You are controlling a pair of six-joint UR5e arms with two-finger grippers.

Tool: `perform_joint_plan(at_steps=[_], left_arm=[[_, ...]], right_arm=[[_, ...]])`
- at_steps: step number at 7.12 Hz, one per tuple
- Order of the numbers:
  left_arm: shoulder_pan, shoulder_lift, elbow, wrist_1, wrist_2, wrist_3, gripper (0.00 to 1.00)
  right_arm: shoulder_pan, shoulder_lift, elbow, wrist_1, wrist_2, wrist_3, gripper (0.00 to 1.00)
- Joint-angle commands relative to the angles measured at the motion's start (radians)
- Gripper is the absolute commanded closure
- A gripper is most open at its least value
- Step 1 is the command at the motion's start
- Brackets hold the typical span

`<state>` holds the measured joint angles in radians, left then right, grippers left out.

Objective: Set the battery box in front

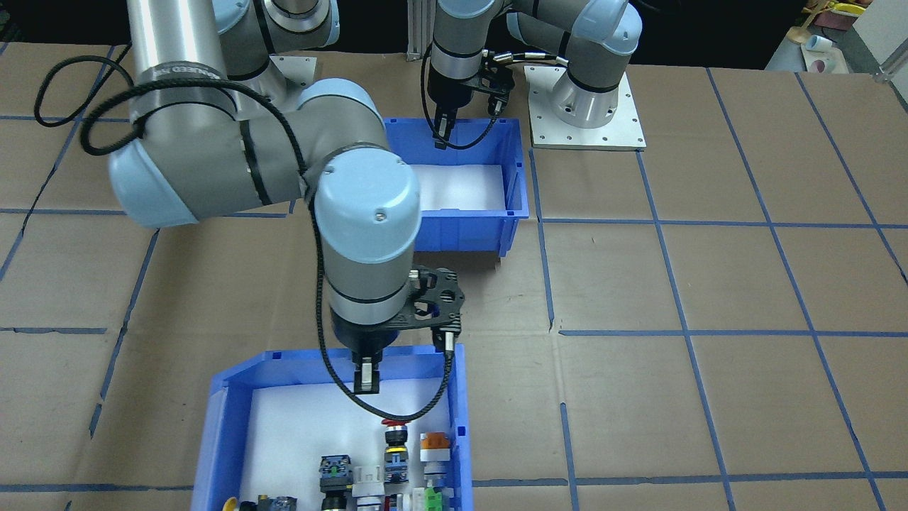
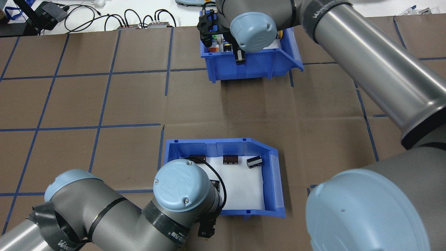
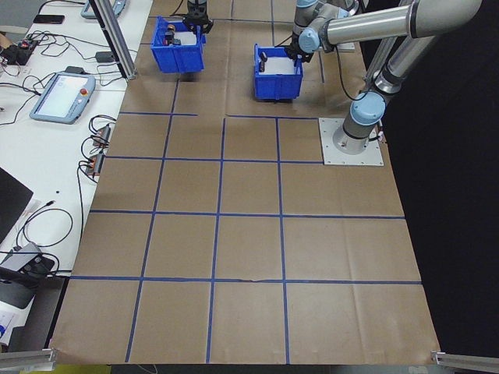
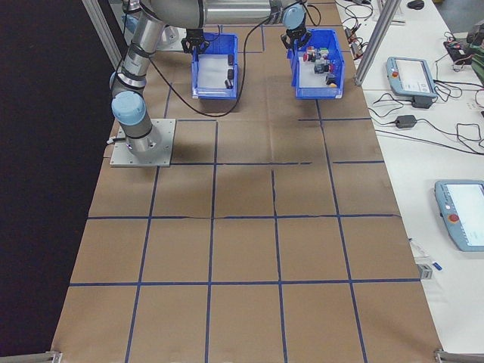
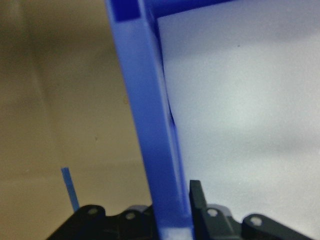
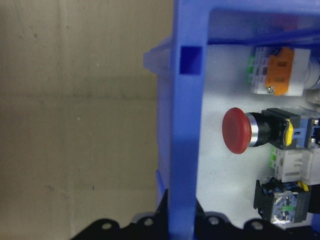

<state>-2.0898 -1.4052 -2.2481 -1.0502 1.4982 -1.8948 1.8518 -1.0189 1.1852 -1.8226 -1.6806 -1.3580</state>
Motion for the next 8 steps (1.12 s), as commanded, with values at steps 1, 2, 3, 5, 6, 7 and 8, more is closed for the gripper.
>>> perform_joint_plan(at_steps=[1, 2, 3, 5, 6, 7, 8], left_arm=[[0.223, 0.038, 0.011, -0.025, 0.013, 0.264, 1.0], [0.343, 0.022, 0.042, -0.054, 0.01, 0.372, 1.0], [0.428, -0.006, 0.103, -0.104, 0.007, 0.482, 1.0], [0.453, -0.14, 0.267, -0.139, -0.003, 0.527, 1.0], [0.447, -0.215, 0.339, -0.123, -0.007, 0.52, 1.0], [0.43, -0.295, 0.425, -0.122, -0.035, 0.513, 1.0], [0.406, -0.364, 0.506, -0.122, -0.086, 0.47, 1.0]], right_arm=[[-0.113, -0.099, 0.106, 0.006, 0.004, -0.123, 0.94], [-0.167, -0.145, 0.155, 0.005, 0.006, -0.142, 0.94], [-0.221, -0.191, 0.201, -0.003, 0.006, -0.189, 0.94], [-0.307, -0.266, 0.266, -0.003, 0.006, -0.252, 0.94], [-0.33, -0.298, 0.315, -0.013, -0.001, -0.286, 0.94], [-0.374, -0.34, 0.368, -0.014, 0.002, -0.329, 0.94], [-0.426, -0.378, 0.422, -0.014, 0.009, -0.386, 0.94]])
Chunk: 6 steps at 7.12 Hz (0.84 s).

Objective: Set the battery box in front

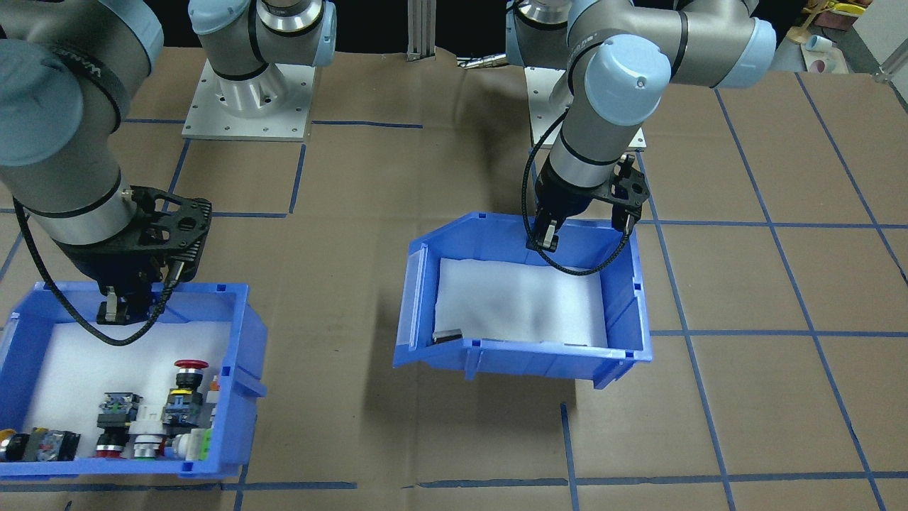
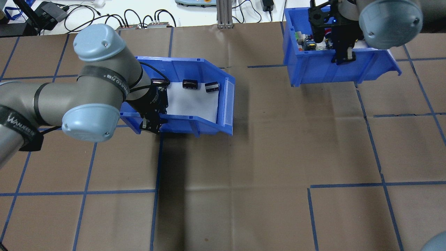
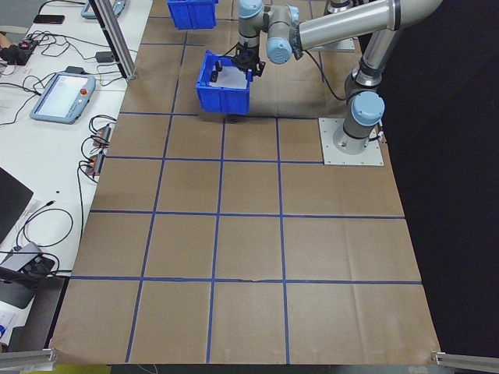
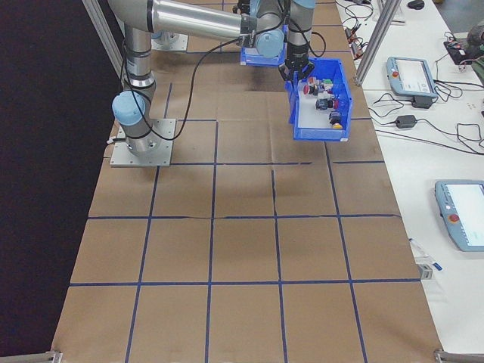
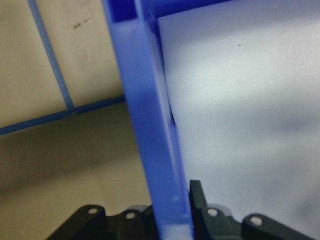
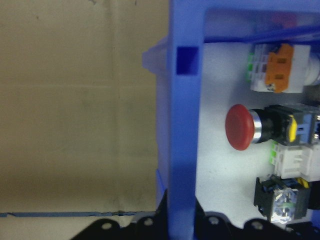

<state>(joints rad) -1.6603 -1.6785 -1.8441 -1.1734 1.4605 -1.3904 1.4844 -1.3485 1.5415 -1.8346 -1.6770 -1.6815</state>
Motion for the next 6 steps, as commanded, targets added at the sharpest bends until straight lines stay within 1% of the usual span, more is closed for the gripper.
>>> perform_joint_plan(at_steps=[1, 2, 3, 4, 5, 6], left_arm=[[-0.07, -0.154, 0.164, 0.003, -0.043, -0.098, 1.0], [-0.1, -0.22, 0.225, 0.008, -0.049, -0.161, 1.0], [-0.122, -0.283, 0.293, 0.009, -0.052, -0.2, 1.0], [-0.148, -0.329, 0.327, 0.017, -0.052, -0.228, 1.0], [-0.162, -0.363, 0.336, 0.074, -0.052, -0.267, 1.0], [-0.167, -0.377, 0.336, 0.119, -0.054, -0.319, 1.0]], right_arm=[[-0.082, -0.092, 0.128, -0.003, 0.005, -0.108, 0.94], [-0.094, -0.136, 0.206, -0.021, 0.003, -0.112, 0.94], [-0.104, -0.179, 0.283, -0.081, 0.0, -0.13, 0.94], [-0.122, -0.213, 0.36, -0.144, 0.002, -0.159, 0.94], [-0.133, -0.247, 0.424, -0.173, -0.001, -0.176, 0.94], [-0.136, -0.286, 0.471, -0.173, -0.003, -0.185, 0.94]])
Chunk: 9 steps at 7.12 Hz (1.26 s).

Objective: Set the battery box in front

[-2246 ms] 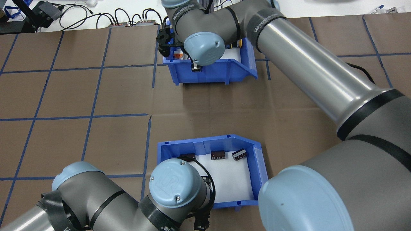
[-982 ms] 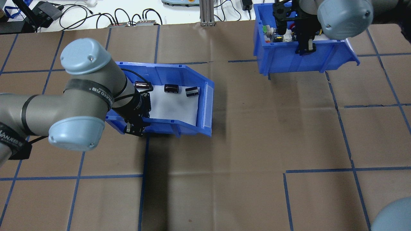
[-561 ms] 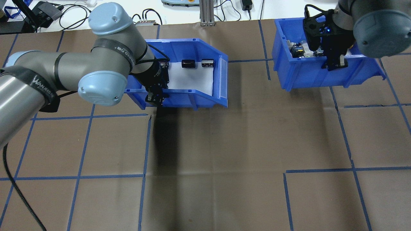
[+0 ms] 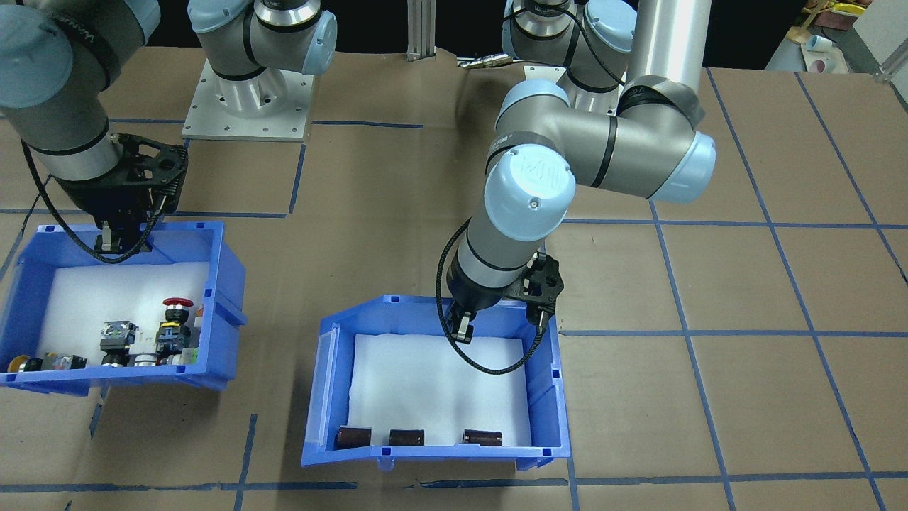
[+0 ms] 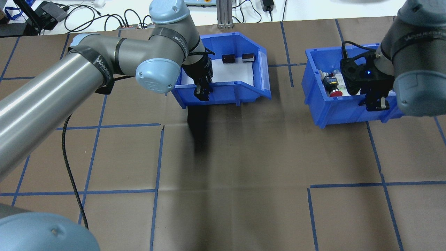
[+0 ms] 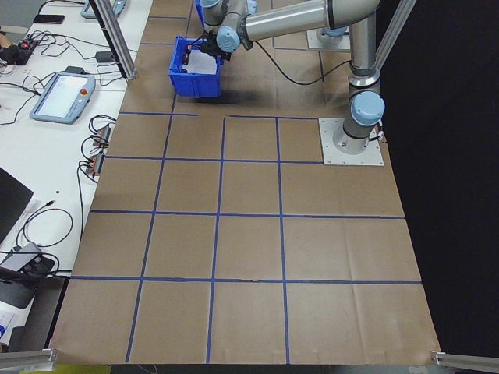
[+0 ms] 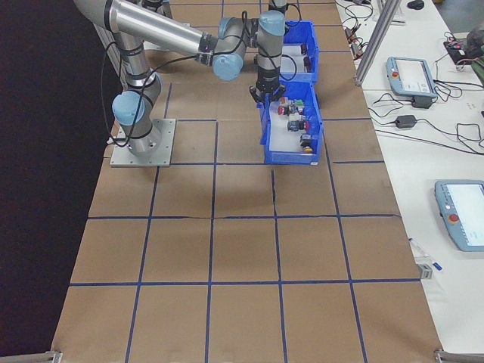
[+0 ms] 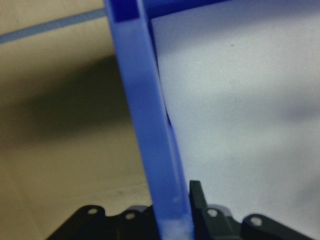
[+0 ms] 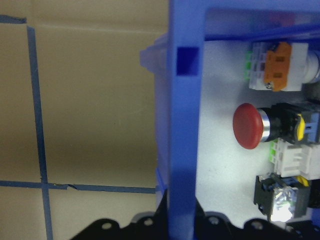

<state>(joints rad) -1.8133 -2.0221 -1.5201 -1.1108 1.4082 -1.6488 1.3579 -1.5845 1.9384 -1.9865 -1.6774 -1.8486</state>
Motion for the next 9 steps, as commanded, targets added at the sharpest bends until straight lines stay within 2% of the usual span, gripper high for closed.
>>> perform_joint_plan(at_steps=[1, 5, 6, 7, 8, 9], left_arm=[[-0.018, -0.033, 0.014, 0.057, 0.002, -0.072, 1.0], [-0.05, -0.066, 0.038, 0.049, 0.002, -0.054, 1.0], [-0.067, -0.082, 0.043, 0.052, 0.006, -0.052, 1.0], [-0.069, -0.087, 0.044, 0.052, 0.006, -0.052, 1.0], [-0.069, -0.087, 0.044, 0.051, 0.005, -0.04, 0.99], [-0.069, -0.086, 0.043, 0.046, 0.006, -0.014, 0.86]], right_arm=[[-0.008, -0.074, 0.094, -0.021, -0.002, -0.037, 0.94], [-0.006, -0.094, 0.096, -0.009, 0.004, -0.046, 0.93], [-0.008, -0.101, 0.1, 0.023, 0.004, -0.043, 0.93], [-0.005, -0.136, 0.129, 0.052, 0.004, -0.038, 0.93], [-0.003, -0.175, 0.176, 0.046, 0.002, -0.038, 0.93], [-0.002, -0.213, 0.21, 0.045, 0.001, -0.035, 0.93]])
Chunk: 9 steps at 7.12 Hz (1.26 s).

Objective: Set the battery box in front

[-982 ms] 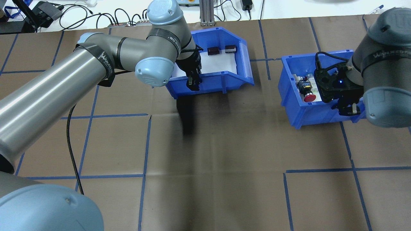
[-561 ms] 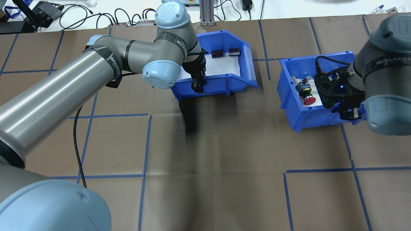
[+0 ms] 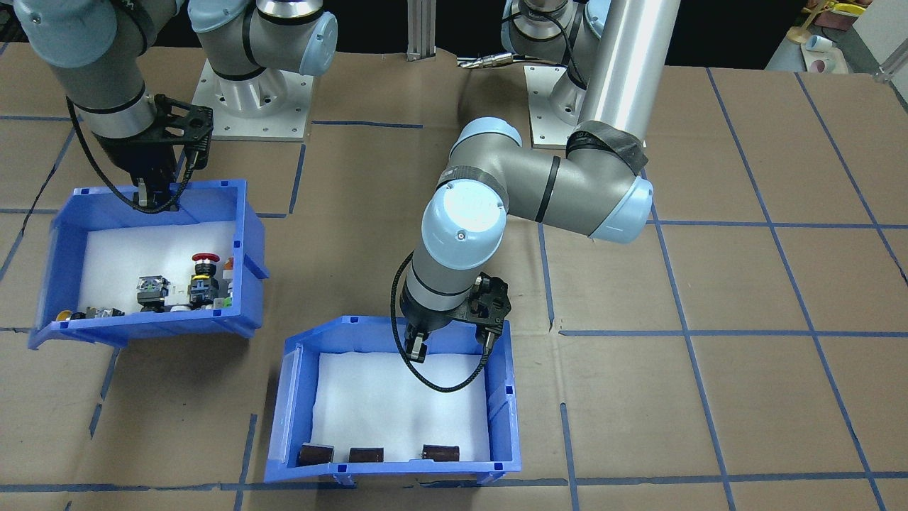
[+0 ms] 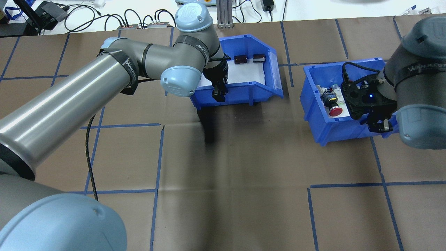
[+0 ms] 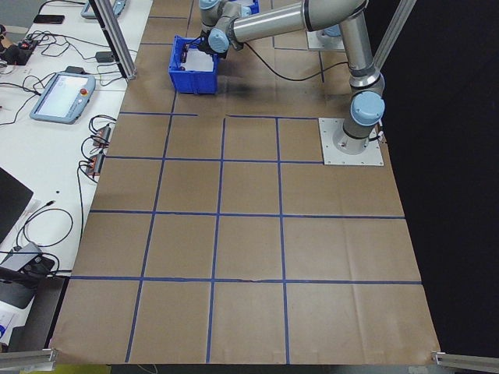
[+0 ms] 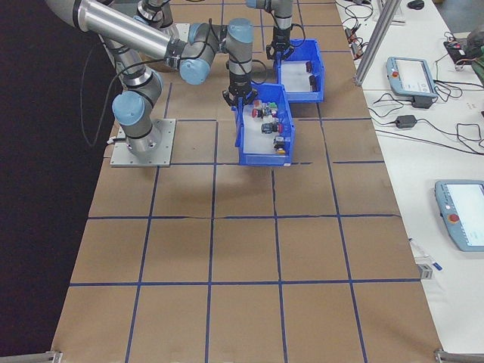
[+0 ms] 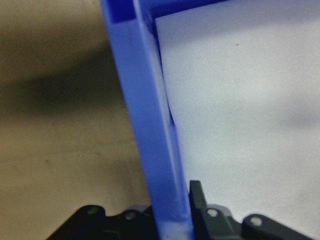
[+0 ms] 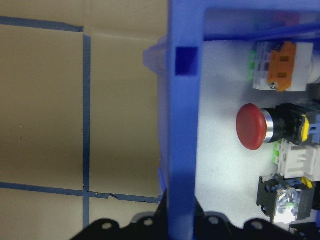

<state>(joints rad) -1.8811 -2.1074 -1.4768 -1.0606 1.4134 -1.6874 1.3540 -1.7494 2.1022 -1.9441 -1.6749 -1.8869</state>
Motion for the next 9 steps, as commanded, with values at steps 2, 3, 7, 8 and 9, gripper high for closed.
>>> perform_joint_plan(at_steps=[2, 3, 7, 8, 9], left_arm=[[-0.001, 0.007, 0.001, -0.012, 0.015, 0.028, 0.18], [-0.001, 0.018, 0.0, -0.013, 0.044, 0.028, 0.08], [0.089, 0.197, 0.009, -0.294, 0.087, 0.423, 0.02], [0.123, 0.251, 0.003, -0.391, 0.087, 0.645, 0.02], [0.166, 0.311, -0.011, -0.448, 0.105, 0.83, 0.02]], right_arm=[[0.002, -0.093, 0.078, 0.008, -0.002, 0.005, 0.93], [0.004, -0.113, 0.099, 0.008, 0.001, 0.024, 0.93], [0.176, -0.162, 0.144, 0.017, 0.006, 0.252, 0.93], [0.263, -0.157, 0.144, 0.016, 0.004, 0.323, 0.93], [0.333, -0.156, 0.145, 0.01, 0.006, 0.389, 0.93]])
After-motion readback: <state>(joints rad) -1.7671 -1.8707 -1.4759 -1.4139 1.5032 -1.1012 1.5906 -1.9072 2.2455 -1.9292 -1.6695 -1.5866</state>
